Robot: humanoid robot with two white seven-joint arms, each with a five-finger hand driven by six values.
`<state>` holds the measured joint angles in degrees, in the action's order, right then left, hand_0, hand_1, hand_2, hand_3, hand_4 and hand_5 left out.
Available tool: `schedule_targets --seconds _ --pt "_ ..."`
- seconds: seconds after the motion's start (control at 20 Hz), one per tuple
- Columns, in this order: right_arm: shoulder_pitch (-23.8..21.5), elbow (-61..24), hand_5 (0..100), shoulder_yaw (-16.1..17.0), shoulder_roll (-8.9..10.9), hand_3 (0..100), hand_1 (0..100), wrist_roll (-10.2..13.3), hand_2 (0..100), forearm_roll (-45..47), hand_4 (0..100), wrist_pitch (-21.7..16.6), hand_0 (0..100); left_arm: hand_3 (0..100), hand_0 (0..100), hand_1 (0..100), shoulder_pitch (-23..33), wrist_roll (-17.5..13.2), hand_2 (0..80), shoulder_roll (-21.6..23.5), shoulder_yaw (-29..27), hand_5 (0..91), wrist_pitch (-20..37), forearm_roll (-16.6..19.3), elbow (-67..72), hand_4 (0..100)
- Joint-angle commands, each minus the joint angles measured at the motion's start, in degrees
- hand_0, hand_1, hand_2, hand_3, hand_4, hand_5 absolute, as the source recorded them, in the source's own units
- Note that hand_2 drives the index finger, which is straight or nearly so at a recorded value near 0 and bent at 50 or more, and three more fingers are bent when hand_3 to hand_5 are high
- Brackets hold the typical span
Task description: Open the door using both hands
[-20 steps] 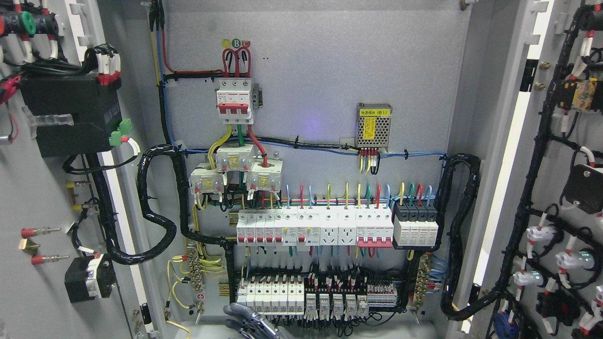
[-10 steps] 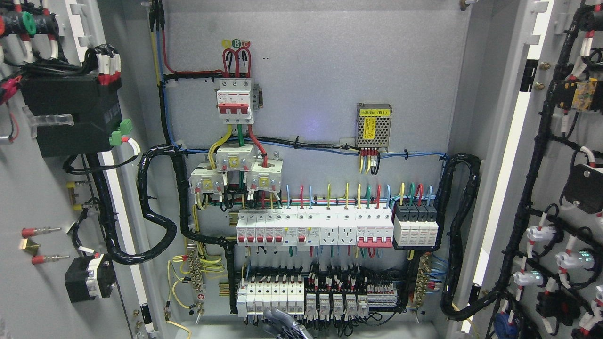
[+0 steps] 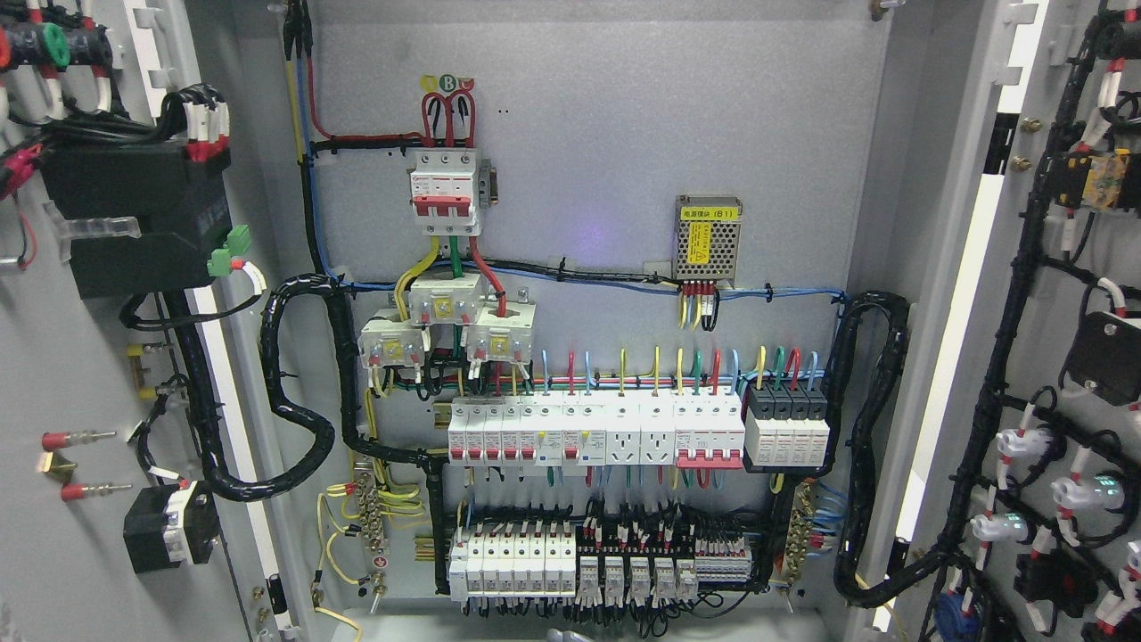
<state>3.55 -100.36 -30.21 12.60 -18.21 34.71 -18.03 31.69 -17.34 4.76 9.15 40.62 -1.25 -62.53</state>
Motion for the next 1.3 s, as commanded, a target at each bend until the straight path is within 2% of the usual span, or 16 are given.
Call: schedule_targets --seconds 0.0,0.2,0.45,0.8,1.05,1.25 --pt "-5.65 -7.04 0 4.89 5.24 0 39 -0.33 0 -0.96 0 -2.79 12 0 12 39 3.38 0.02 0.0 2.98 4.56 0.0 8.41 -0.33 -24.12 0" --pt "-7.85 -7.92 0 7.79 6.91 0 39 -0.51 0 -0.96 0 -5.26 12 0 12 39 3.20 0.02 0.0 3.07 4.03 0.0 11.85 -1.12 -27.72 0" --pt "-10.66 -10.03 0 10.69 7.70 0 39 -0.51 0 -0.96 0 -7.98 12 0 12 39 2.41 0.02 0.0 2.63 3.77 0.0 12.65 -4.72 -32.73 0" --pt "-12.16 -11.35 0 16.23 7.97 0 39 -0.59 0 -0.87 0 -11.41 12 0 12 39 -1.62 0.02 0.0 2.54 3.50 0.0 14.05 -6.39 -38.89 0" --pt "-12.86 -12.49 0 17.29 9.29 0 39 -0.51 0 -0.87 0 -13.87 12 0 12 39 -4.00 0.02 0.0 1.22 2.80 0.0 15.01 -6.39 -44.60 0" --pt "-14.00 -13.99 0 19.04 9.99 0 39 -0.42 0 -0.87 0 -15.01 12 0 12 39 -5.06 0.02 0.0 0.78 2.89 0.0 22.03 -6.31 -46.98 0"
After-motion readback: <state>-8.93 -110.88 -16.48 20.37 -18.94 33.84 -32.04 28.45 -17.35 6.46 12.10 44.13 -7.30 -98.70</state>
